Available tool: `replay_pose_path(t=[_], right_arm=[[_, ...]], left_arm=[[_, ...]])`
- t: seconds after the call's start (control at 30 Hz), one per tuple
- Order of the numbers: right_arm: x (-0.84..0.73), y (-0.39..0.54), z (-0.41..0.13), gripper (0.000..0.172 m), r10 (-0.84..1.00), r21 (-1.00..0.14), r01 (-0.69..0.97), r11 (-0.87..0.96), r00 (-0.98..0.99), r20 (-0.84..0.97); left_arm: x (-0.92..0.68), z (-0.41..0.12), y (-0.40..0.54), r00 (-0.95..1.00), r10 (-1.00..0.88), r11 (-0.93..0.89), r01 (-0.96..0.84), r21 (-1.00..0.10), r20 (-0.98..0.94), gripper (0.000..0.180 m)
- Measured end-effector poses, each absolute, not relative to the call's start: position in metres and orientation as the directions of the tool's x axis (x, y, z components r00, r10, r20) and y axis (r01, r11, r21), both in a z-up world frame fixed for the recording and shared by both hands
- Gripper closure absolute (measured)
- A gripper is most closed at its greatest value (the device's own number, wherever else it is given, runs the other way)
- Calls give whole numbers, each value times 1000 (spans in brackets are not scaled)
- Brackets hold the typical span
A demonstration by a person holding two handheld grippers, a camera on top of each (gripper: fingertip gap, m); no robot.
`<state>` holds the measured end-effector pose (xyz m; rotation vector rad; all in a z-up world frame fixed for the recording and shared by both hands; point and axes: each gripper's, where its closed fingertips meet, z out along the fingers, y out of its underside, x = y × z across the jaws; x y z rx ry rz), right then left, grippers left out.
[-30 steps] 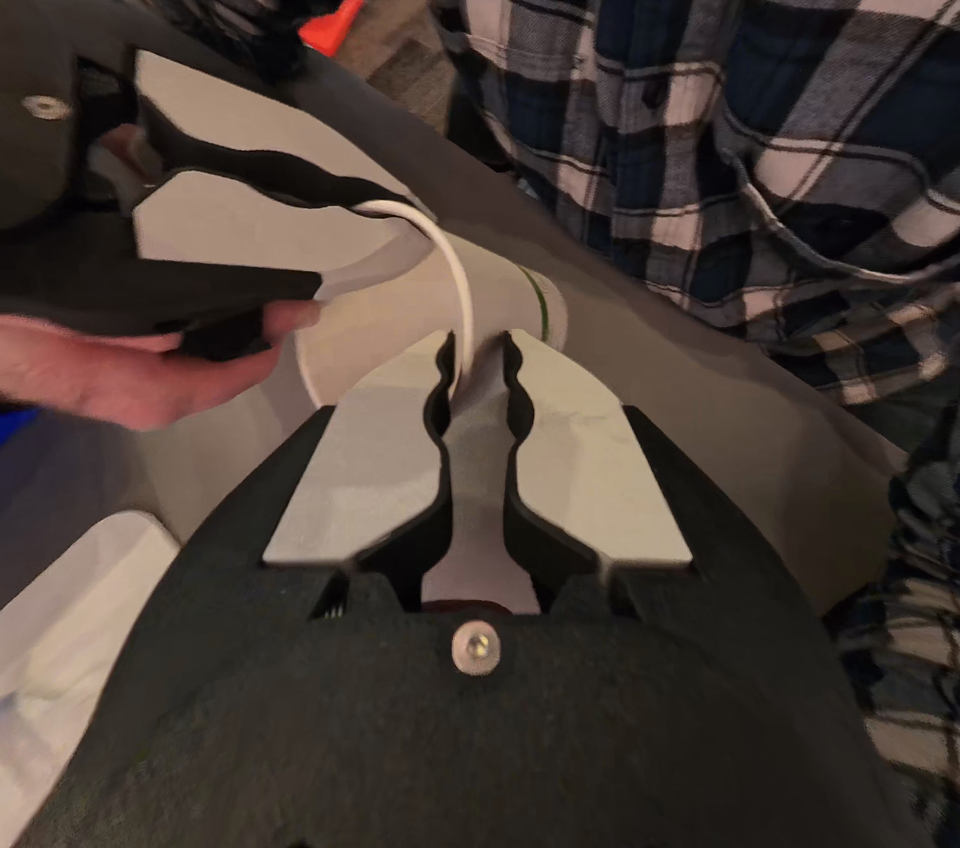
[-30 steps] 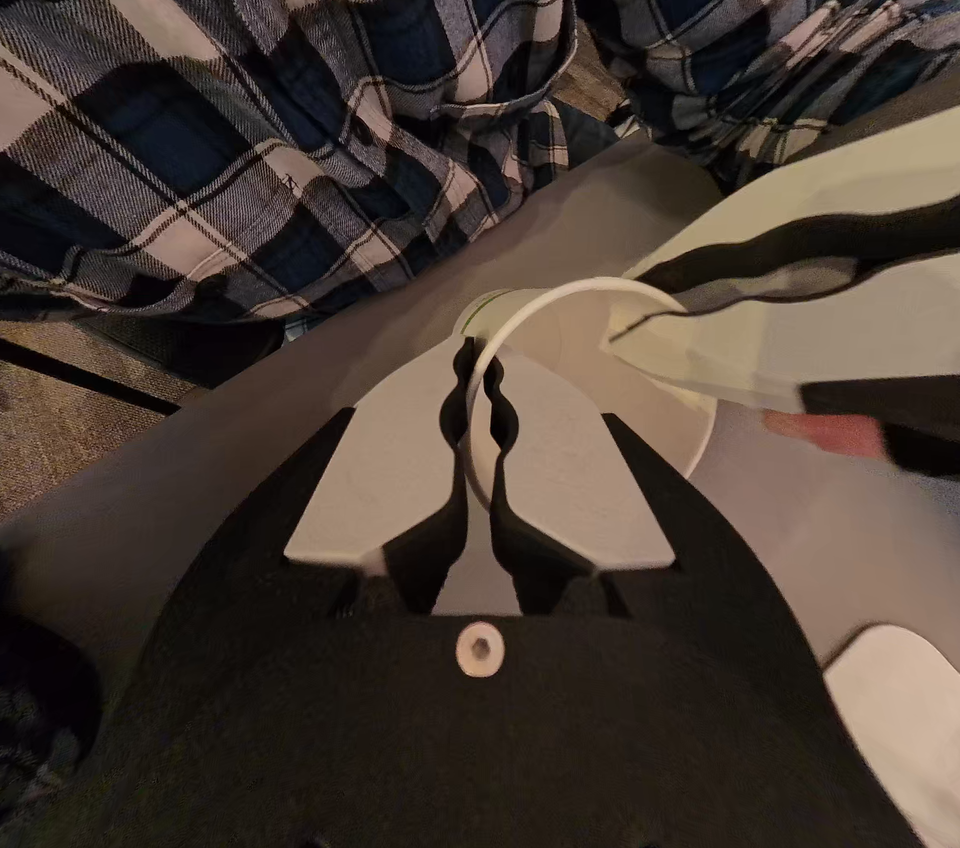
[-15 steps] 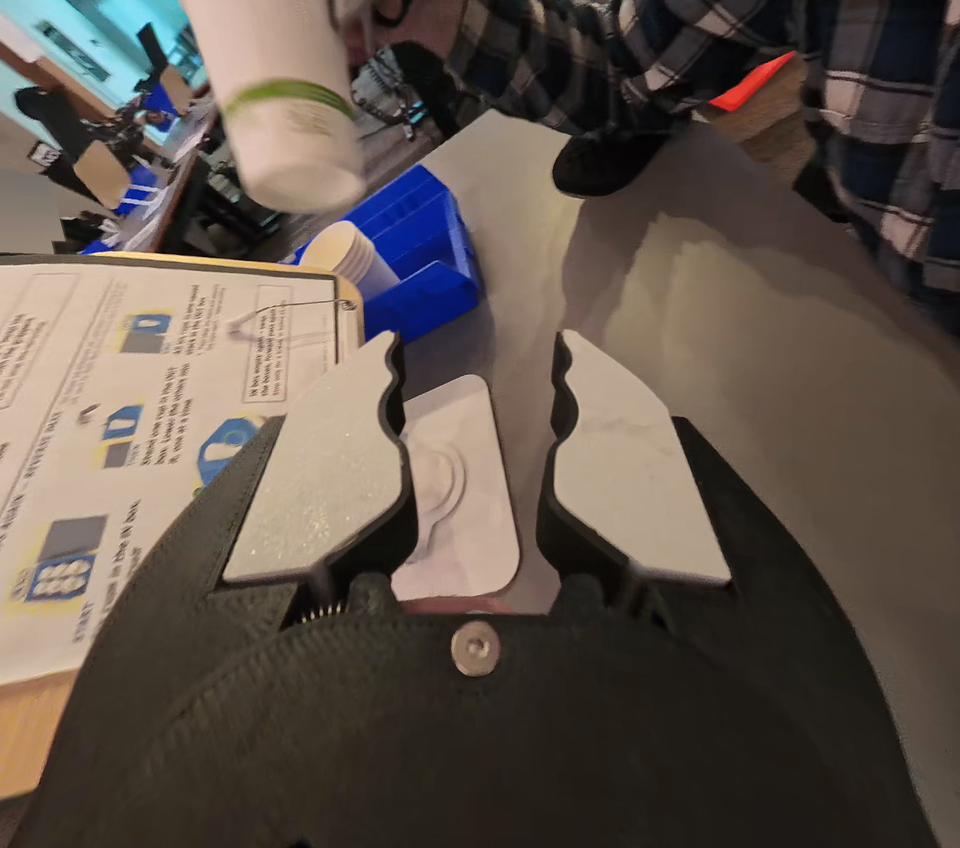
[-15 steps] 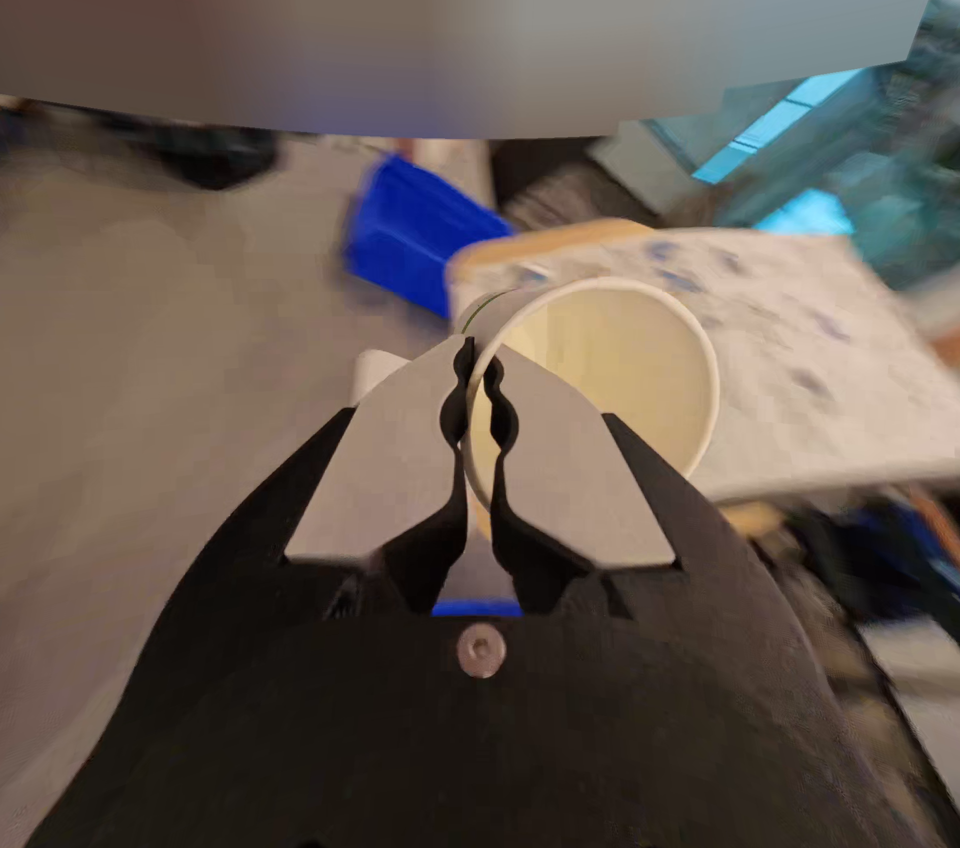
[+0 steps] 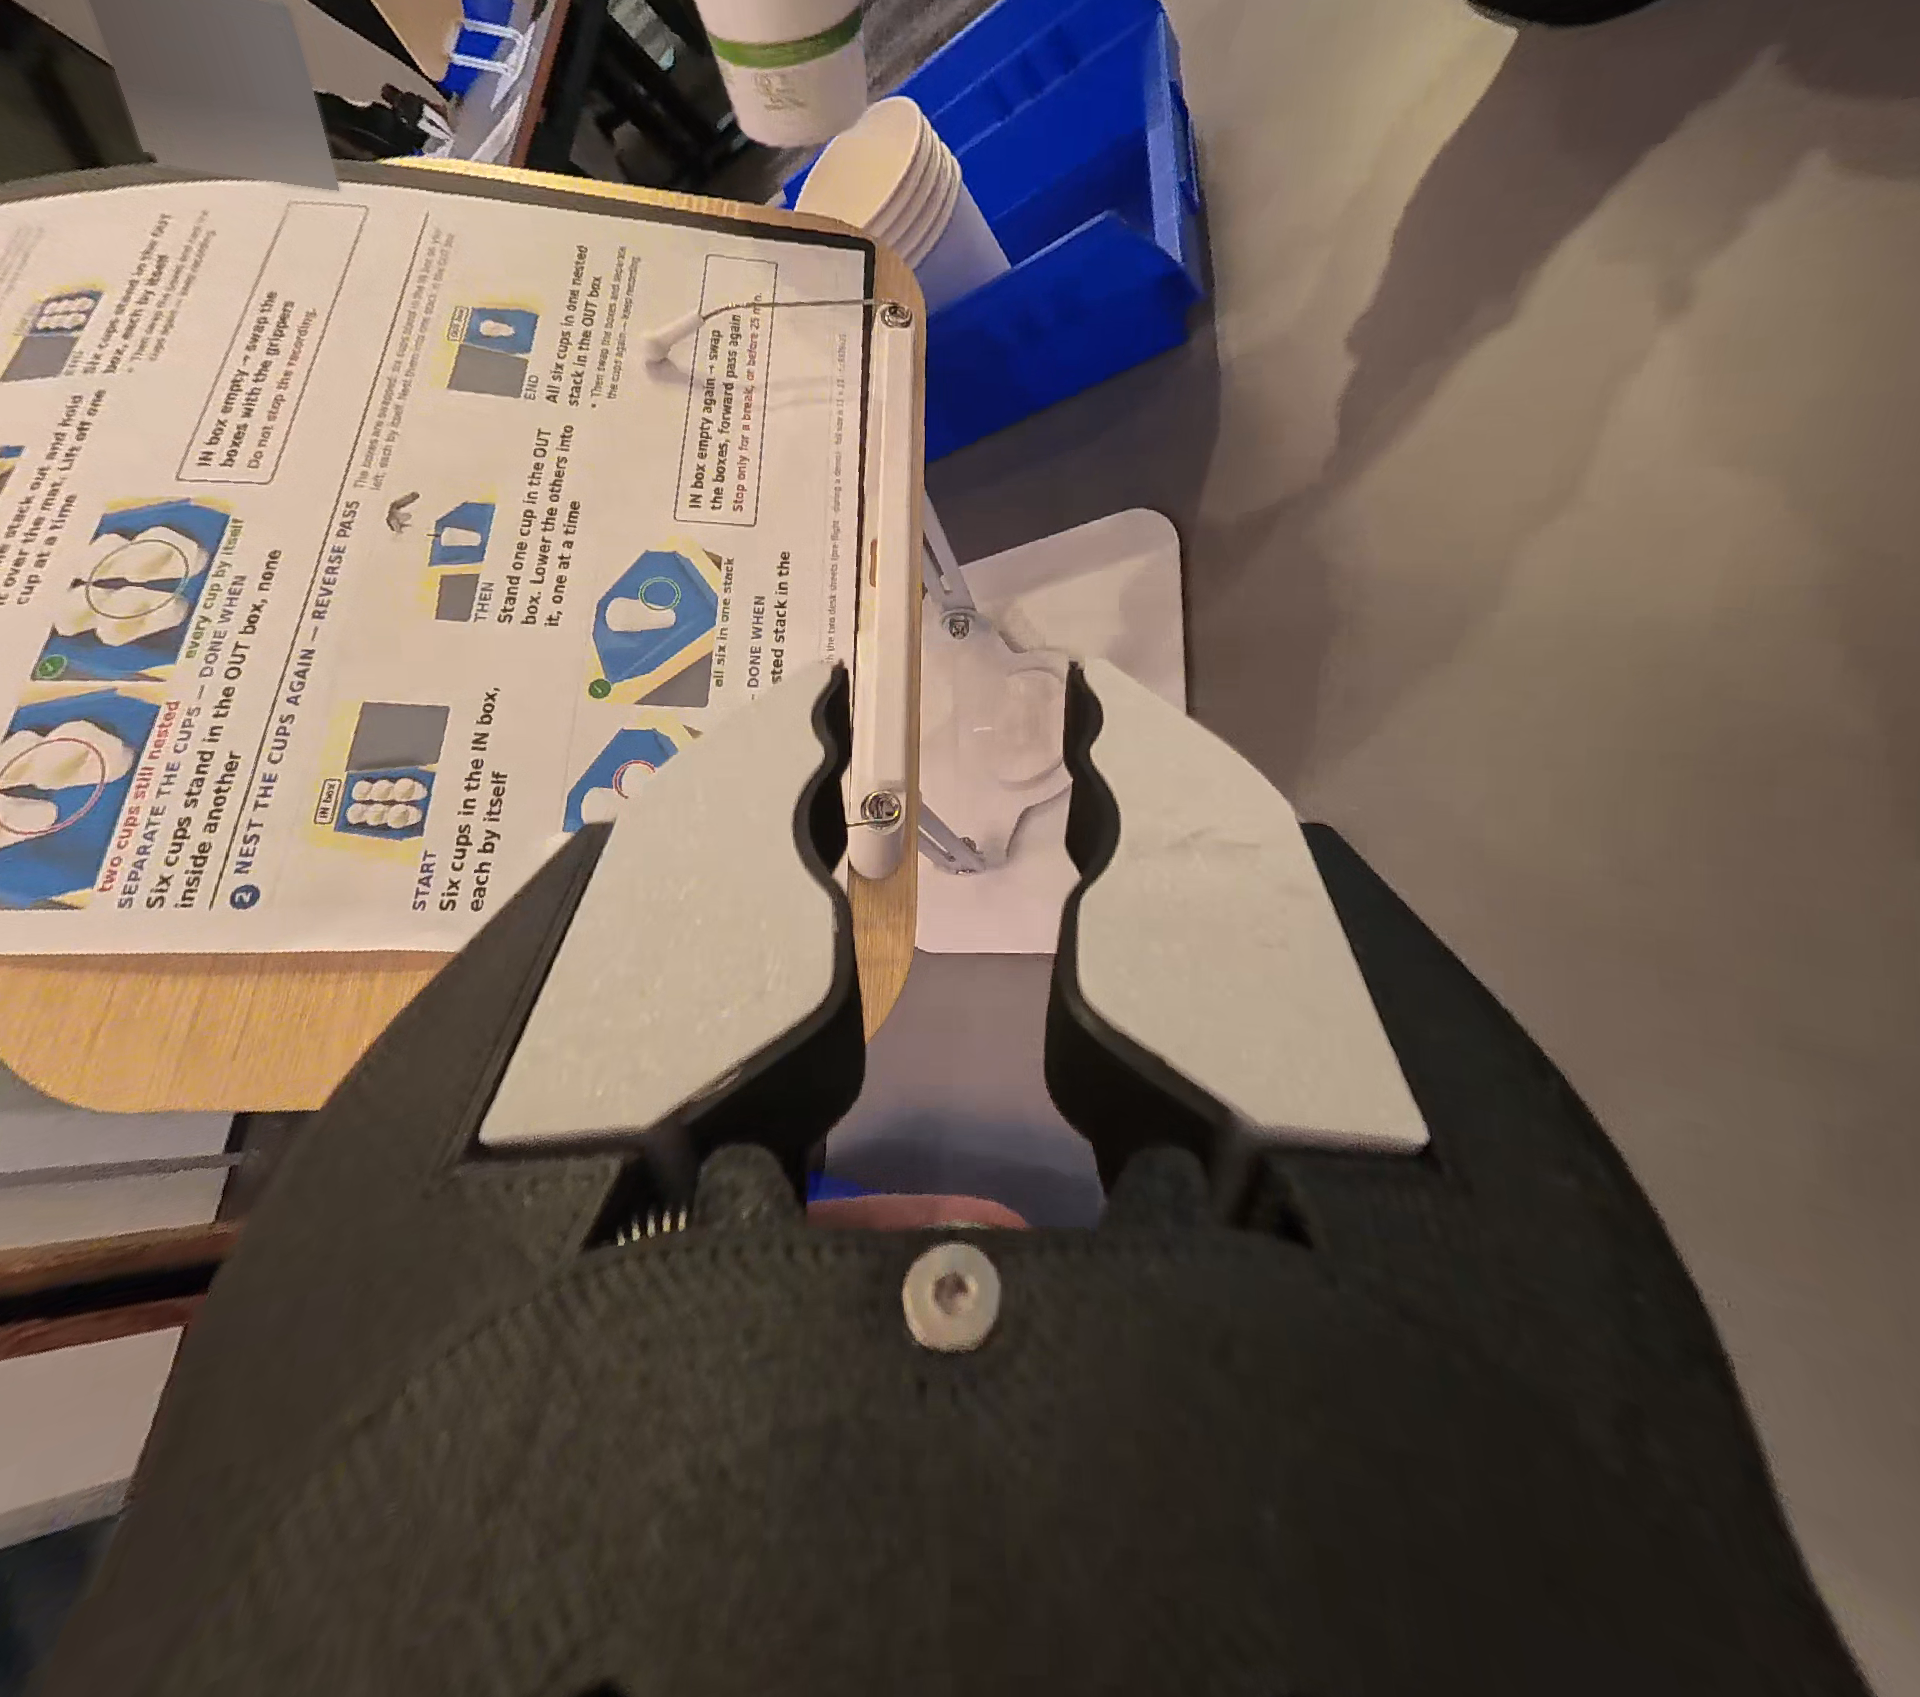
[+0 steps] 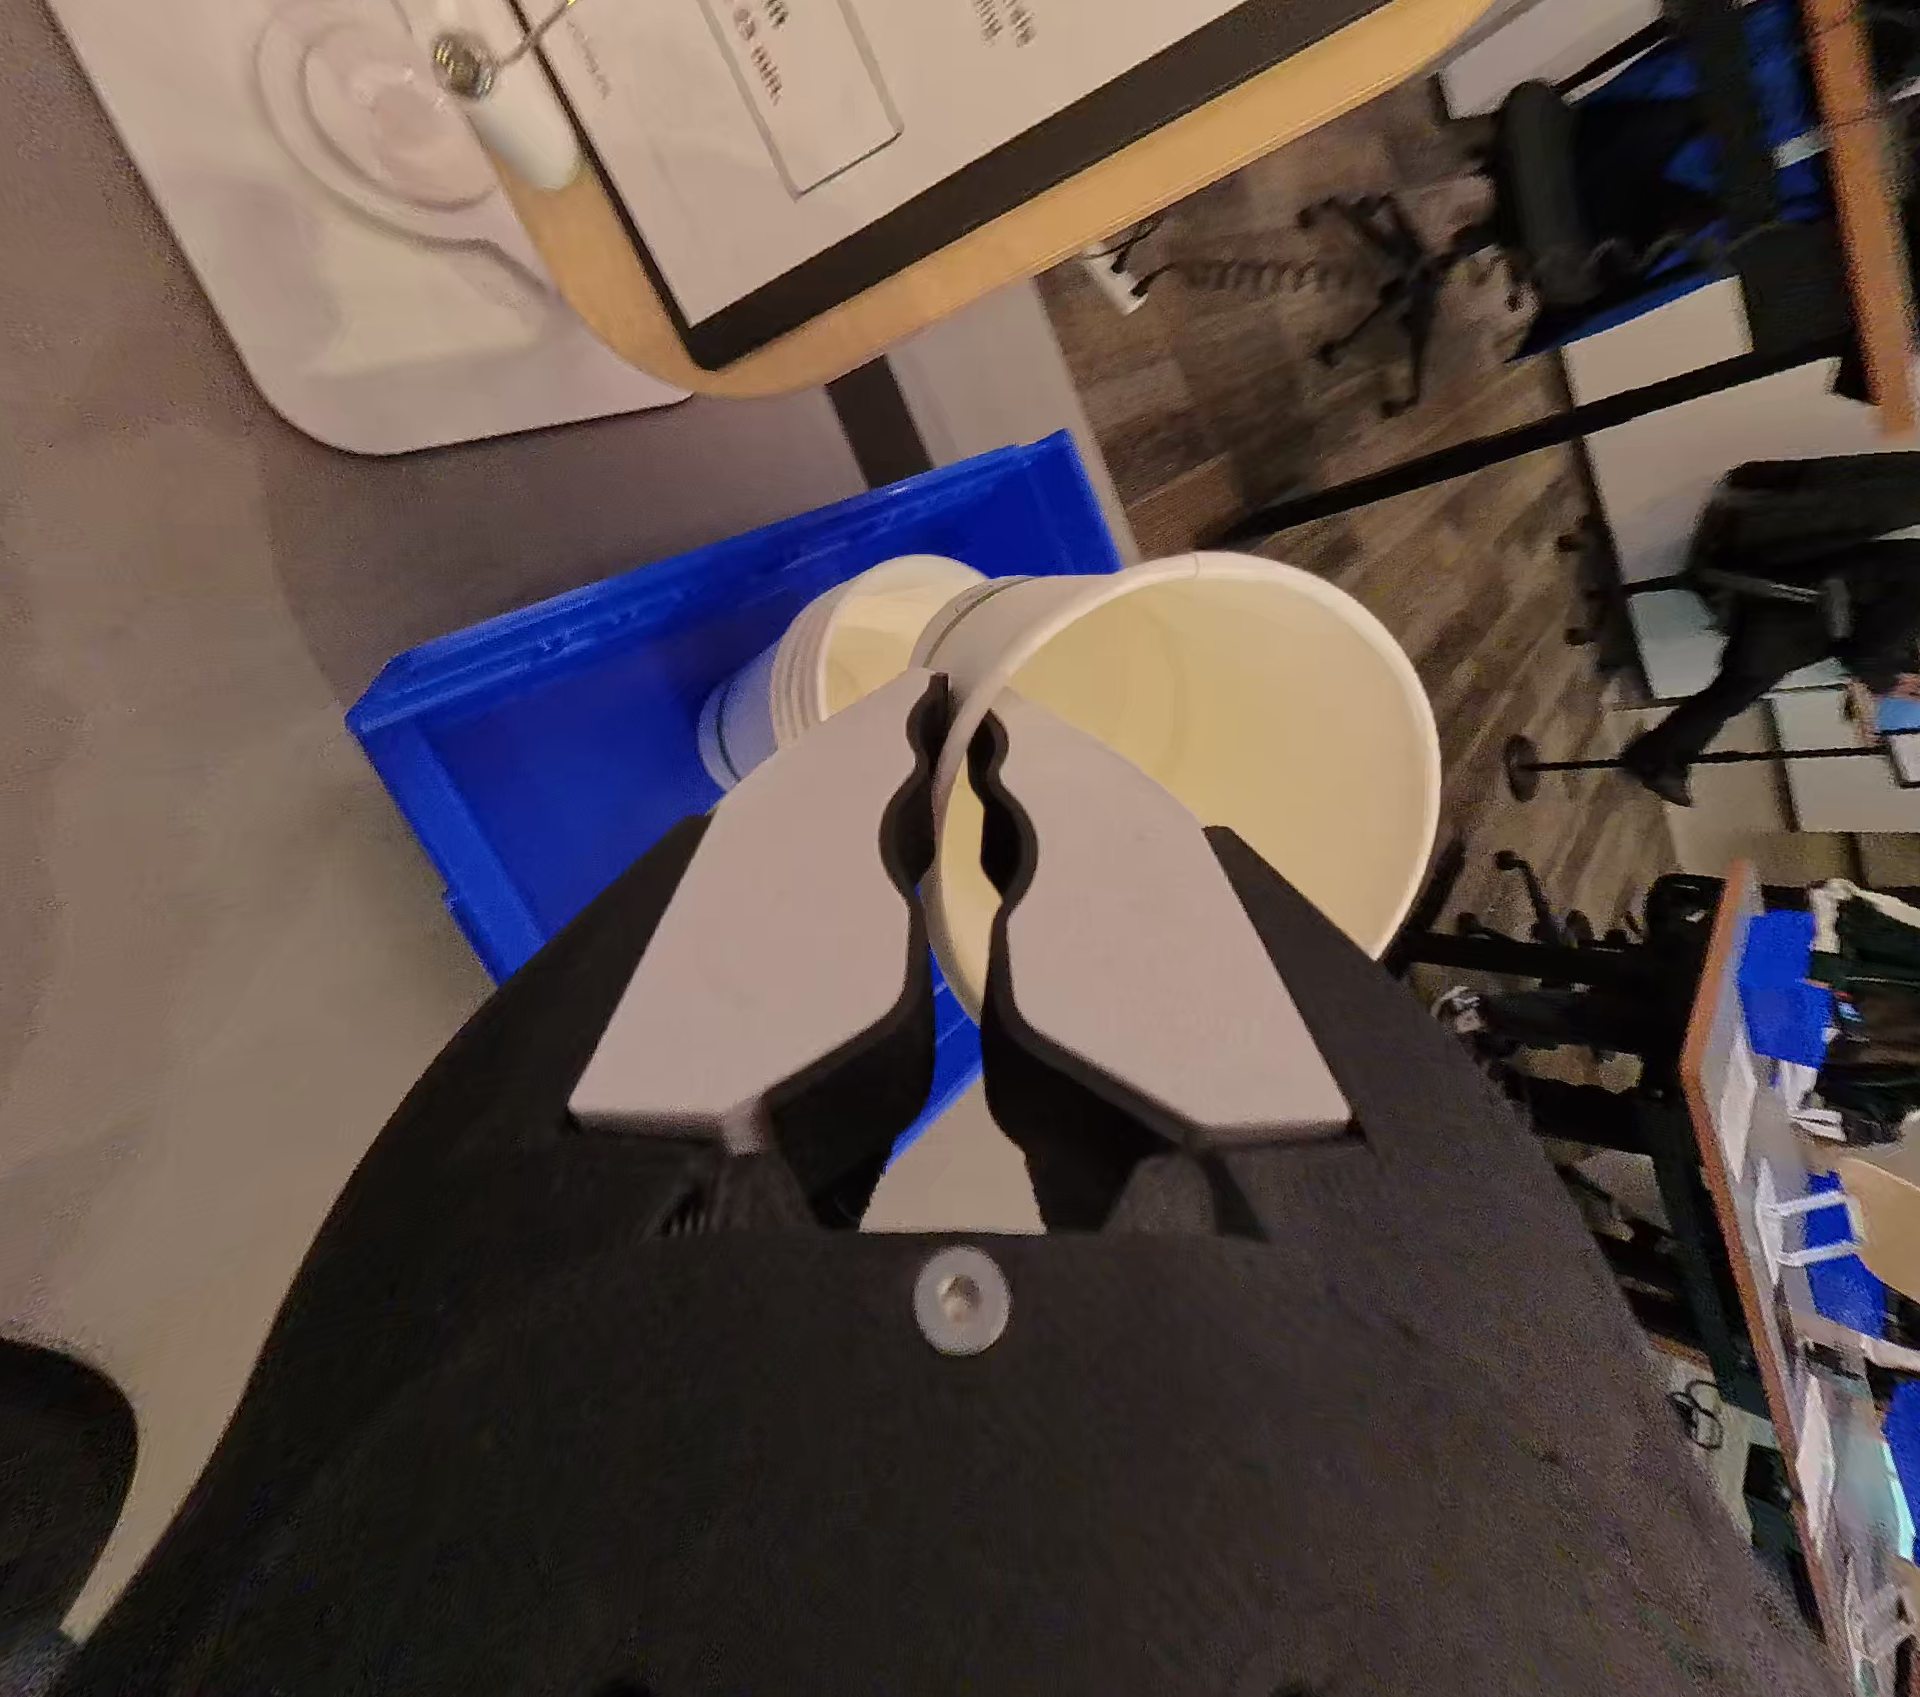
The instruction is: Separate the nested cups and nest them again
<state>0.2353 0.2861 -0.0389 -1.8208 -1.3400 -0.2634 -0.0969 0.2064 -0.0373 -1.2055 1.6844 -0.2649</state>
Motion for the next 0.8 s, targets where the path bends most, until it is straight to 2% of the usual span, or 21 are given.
replay_pose_path(t=[0.43,0.53,0.57,0.67,0.8], right_arm=[[229,311,-95,168,778,-439,879,-185,404,482],[229,318,-94,166,757,-464,864,-194,433,489],[230,322,-91,164,735,-477,856,-201,453,504],[234,330,-90,130,693,-457,867,-198,454,561],[232,332,-86,121,680,-474,862,-182,458,572]], left_arm=[[-97,-47,211,-9,-806,465,-628,-624,-592,141],[-98,-49,212,-14,-808,462,-636,-618,-589,140],[-98,-50,212,-15,-808,461,-639,-616,-589,140],[-98,-51,212,-18,-810,458,-643,-613,-587,139],[-101,-50,216,0,-803,451,-653,-608,-596,138]])
